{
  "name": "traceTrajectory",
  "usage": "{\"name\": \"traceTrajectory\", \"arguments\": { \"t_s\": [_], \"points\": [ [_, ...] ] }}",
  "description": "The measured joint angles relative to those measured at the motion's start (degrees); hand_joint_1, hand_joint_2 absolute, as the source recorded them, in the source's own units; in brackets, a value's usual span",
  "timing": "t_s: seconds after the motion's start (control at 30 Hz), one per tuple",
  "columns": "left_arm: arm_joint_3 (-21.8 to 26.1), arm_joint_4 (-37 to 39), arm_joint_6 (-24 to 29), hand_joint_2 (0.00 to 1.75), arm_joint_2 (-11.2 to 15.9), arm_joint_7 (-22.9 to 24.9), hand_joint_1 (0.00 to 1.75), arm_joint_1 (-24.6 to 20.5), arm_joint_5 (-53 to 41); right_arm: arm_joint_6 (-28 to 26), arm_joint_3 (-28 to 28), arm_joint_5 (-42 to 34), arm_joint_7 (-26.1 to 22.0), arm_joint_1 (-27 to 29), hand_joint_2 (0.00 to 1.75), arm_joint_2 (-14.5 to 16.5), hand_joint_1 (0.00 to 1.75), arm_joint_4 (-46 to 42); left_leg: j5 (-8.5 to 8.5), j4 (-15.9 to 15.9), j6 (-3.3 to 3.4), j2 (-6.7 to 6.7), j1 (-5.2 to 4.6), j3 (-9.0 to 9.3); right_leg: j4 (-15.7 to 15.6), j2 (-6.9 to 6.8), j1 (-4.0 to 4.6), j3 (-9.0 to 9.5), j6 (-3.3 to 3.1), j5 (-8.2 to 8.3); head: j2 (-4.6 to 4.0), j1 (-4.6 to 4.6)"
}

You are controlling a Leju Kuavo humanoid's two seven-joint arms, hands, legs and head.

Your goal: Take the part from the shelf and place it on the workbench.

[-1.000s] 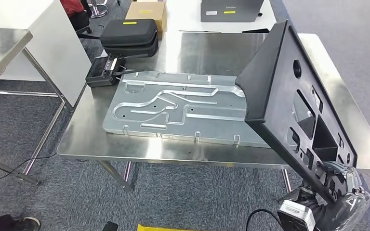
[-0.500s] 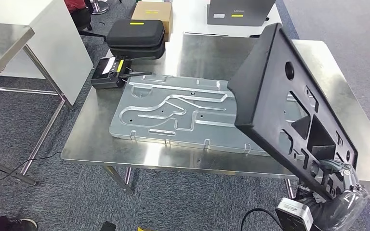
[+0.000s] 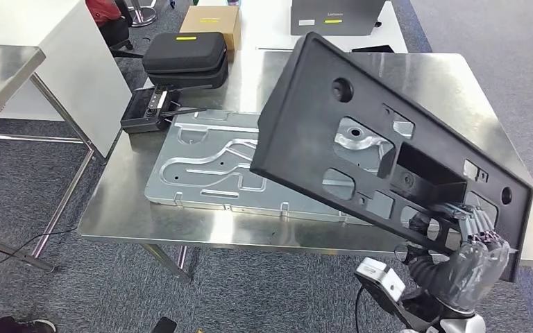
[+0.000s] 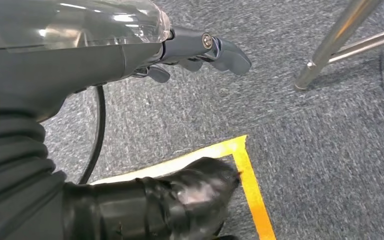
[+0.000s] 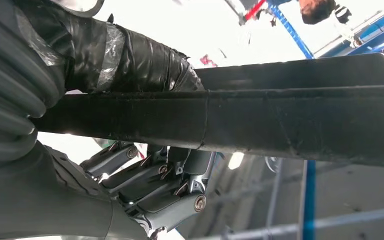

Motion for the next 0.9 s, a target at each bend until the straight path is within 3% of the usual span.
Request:
{"name": "traceTrajectory", "arguments": {
  "t_s": [0.03, 0.1, 0.23, 0.33, 0.37, 0.4, 0.43, 0.5, 0.57, 0.67, 0.73, 0.77, 0.83, 0.9],
  "points": [
    [-0.21, 0.00, -0.11, 0.00, 0.00, 0.17, 0.00, -0.18, -0.22, 0.00, 0.43, 2.11, 1.19, -1.22, 1.75, -0.27, 1.64, 0.55, 1.55, -3.61, 0.30, 0.01, -0.12, 1.52, 0.07, 0.06, 0.12, 0.02, 0.13, -0.08, 0.01, 0.01],
    [-0.69, 0.00, -0.35, 0.00, -0.01, 0.46, 0.00, -0.60, -0.64, -0.01, 1.54, 5.70, 3.45, -3.71, 1.75, -0.97, 1.64, 1.70, 2.44, -7.50, 0.81, 0.01, -0.36, 3.05, 0.11, 0.15, 0.26, -0.23, 0.63, -0.05, 0.01, 0.01],
    [-1.56, 0.00, -0.75, 0.00, -0.05, 1.15, 0.00, -0.93, -1.46, 0.23, 4.44, 11.75, 8.33, -8.26, 1.75, -2.93, 1.62, 4.37, 2.79, -8.92, 1.80, 0.06, -0.07, 3.45, 0.98, -0.03, 0.37, -0.84, 1.91, -0.73, 0.01, 0.06],
    [-2.23, 0.00, -1.14, 0.00, -0.13, 1.63, 0.00, -1.49, -2.18, 2.09, 7.64, 15.93, 12.89, -13.72, 1.75, -5.00, 1.64, 8.37, 3.09, -9.35, 2.42, 0.37, 0.06, 3.60, 9.84, -0.13, 0.22, -5.13, 2.53, -5.24, 0.01, 0.13],
    [-2.55, 0.00, -1.28, 0.00, -0.16, 1.82, 0.00, -1.67, -2.42, 3.00, 8.72, 16.79, 14.15, -15.34, 1.75, -5.56, 1.64, 9.94, 3.08, -9.30, 2.50, 0.41, 0.04, 3.56, 13.14, -0.13, 0.20, -6.80, 2.64, -6.34, 0.01, 0.12],
    [-2.81, 0.00, -1.43, 0.00, -0.20, 1.99, 0.00, -1.81, -2.58, 3.93, 9.79, 17.55, 15.33, -16.84, 1.75, -6.06, 1.64, 11.63, 3.05, -9.23, 2.50, 0.40, 0.03, 3.55, 14.88, -0.14, 0.18, -7.77, 2.70, -6.36, 0.00, 0.13],
    [-3.02, 0.00, -1.57, 0.00, -0.24, 2.15, 0.00, -1.92, -2.72, 4.78, 10.76, 18.29, 16.41, -18.32, 1.75, -6.48, 1.64, 13.25, 2.99, -9.11, 2.47, 0.37, 0.03, 3.55, 14.52, -0.14, 0.16, -7.75, 2.70, -5.29, 0.01, 0.13],
    [-3.42, 0.00, -1.87, 0.00, -0.37, 2.46, 0.00, -2.15, -2.98, 6.31, 12.46, 19.89, 18.57, -21.57, 1.75, -7.19, 1.64, 16.50, 2.73, -8.69, 2.24, 0.29, 0.06, 3.56, 8.15, -0.15, 0.12, -5.03, 2.51, -1.21, 0.01, 0.13],
    [-3.93, 0.00, -2.16, 0.00, -0.51, 2.70, 0.00, -2.45, -3.30, 7.73, 13.67, 21.43, 20.58, -24.69, 1.75, -7.71, 1.65, 19.62, 2.46, -8.15, 1.83, 0.18, -0.16, 3.28, 2.09, -0.10, 0.28, -2.31, 2.11, 0.98, 0.02, 0.10],
    [-4.57, 0.00, -2.64, 0.00, -0.60, 3.09, 0.00, -2.78, -3.81, 10.06, 14.99, 23.61, 22.87, -28.51, 1.75, -8.19, 1.65, 24.72, 2.59, -8.02, 1.10, 0.09, -0.31, 2.86, 0.52, 0.03, 0.45, -1.77, 1.26, 0.96, 0.01, 0.03],
    [-4.87, 0.00, -2.91, 0.00, -0.65, 3.28, 0.00, -2.92, -3.98, 11.35, 15.57, 24.63, 23.96, -30.62, 1.75, -8.50, 1.66, 28.14, 1.81, -6.97, 0.50, 0.09, -0.22, 2.34, 0.10, -0.03, 0.32, -1.69, 0.57, 1.24, 0.01, 0.03],
    [-5.04, 0.00, -3.03, 0.00, -0.66, 3.32, 0.00, -3.00, -4.01, 11.92, 15.85, 24.93, 24.44, -31.64, 1.75, -8.57, 1.66, 29.82, 0.67, -5.09, 0.22, 0.09, -0.16, 1.47, -0.09, -0.07, 0.19, -1.62, 0.25, 1.36, 0.01, 0.03],
    [-5.38, 0.00, -3.25, 0.00, -0.66, 3.35, 0.00, -3.11, -4.02, 12.88, 16.47, 25.27, 25.22, -33.36, 1.75, -8.61, 1.67, 33.33, -2.56, 1.92, -0.20, 0.13, -0.05, -1.90, -0.16, -0.12, 0.23, -1.59, -0.12, 1.39, 0.01, 0.02],
    [-5.64, 0.00, -3.38, 0.00, -0.66, 3.38, 0.00, -3.11, -3.99, 13.22, 16.99, 25.39, 25.74, -34.36, 1.75, -8.62, 1.68, 36.64, -3.94, 7.69, -0.33, 0.14, 0.01, -5.03, -0.14, -0.13, 0.33, -1.53, -0.24, 1.31, 0.00, 0.03]
  ]
}}
